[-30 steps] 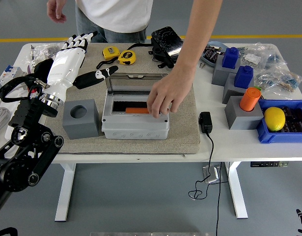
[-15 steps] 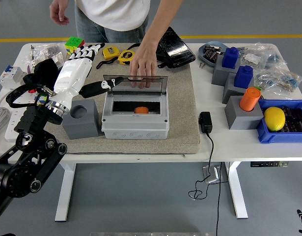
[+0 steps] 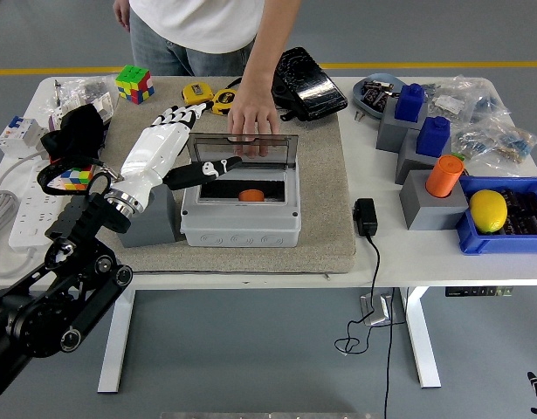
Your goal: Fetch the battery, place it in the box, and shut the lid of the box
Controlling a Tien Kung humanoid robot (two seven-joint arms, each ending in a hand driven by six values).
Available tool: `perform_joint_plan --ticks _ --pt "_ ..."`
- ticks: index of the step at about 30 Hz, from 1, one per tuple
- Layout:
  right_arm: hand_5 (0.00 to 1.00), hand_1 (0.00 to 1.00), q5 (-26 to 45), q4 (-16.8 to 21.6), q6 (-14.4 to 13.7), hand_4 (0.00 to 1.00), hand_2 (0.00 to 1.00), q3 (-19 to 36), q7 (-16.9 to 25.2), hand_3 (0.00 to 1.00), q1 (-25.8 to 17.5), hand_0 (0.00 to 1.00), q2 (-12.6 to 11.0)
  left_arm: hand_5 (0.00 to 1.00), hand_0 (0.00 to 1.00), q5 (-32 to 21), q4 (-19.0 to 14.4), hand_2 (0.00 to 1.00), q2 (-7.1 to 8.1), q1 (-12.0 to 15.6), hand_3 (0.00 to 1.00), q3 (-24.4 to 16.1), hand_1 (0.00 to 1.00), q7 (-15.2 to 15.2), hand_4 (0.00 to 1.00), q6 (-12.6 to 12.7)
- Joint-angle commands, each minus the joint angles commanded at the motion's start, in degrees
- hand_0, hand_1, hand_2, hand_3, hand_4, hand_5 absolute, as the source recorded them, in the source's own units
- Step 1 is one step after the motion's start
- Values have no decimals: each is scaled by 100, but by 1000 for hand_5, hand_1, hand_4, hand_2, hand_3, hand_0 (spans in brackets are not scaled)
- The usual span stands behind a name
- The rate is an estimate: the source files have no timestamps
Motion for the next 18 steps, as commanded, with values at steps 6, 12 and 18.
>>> perform_joint_plan --ticks 6,12,18 --pt "998 802 -1 0 -2 998 767 11 2 800 2 845 1 998 998 -146 161 998 -17 10 988 186 998 -27 998 -3" --pt "998 802 -11 0 -3 998 767 23 0 800 -1 845 5 998 998 -128 89 997 8 32 984 221 998 -1 998 1" --pt "998 802 -26 0 -5 998 767 49 5 800 9 846 -8 998 998 -146 -16 993 146 87 981 373 998 53 998 -18"
